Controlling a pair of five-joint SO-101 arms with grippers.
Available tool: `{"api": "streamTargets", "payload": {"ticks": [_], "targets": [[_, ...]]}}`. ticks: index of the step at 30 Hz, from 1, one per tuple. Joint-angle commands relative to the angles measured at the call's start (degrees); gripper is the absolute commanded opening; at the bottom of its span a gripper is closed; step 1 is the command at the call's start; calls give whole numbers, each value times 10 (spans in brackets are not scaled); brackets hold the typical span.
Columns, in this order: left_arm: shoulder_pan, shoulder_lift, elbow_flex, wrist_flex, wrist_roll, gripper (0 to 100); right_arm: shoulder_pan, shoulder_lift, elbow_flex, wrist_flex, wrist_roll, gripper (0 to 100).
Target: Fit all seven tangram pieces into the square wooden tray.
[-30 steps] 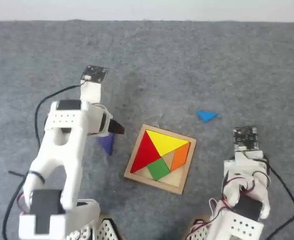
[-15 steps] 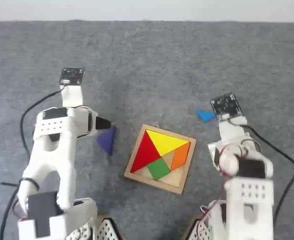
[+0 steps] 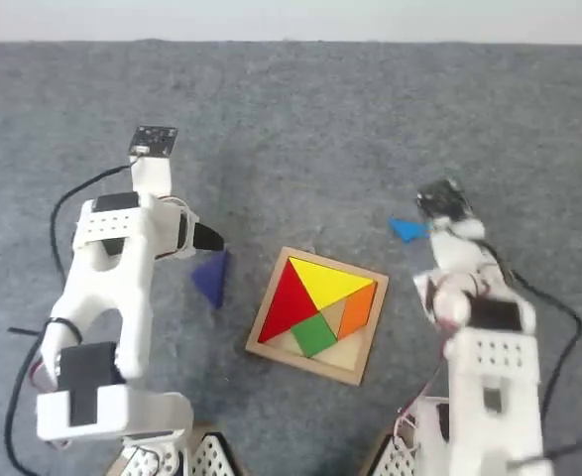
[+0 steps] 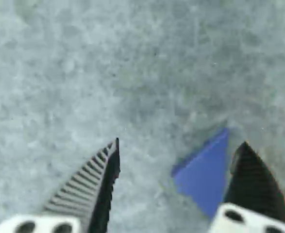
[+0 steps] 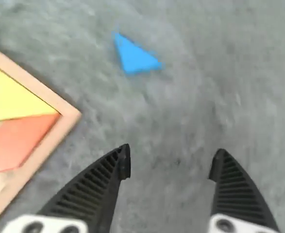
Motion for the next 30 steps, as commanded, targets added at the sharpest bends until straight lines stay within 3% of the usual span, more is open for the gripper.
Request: {"api": "streamTargets", "payload": {"ticks": [1,11,18,26,30], "targets": [[-29,-4,-27,2,11,355,-24,161,-148,-14,64,303],[-36,-4,-7,-15,9,355,-31,466,-379,39,355,321],[-36,-4,-8,-15,8,355,-44,581,-455,40,411,323],[-36,-4,-8,-14,8,355,-58,640,-473,14,416,321],[-35,-4,-8,-14,8,355,-56,653,-474,7,430,270]]}}
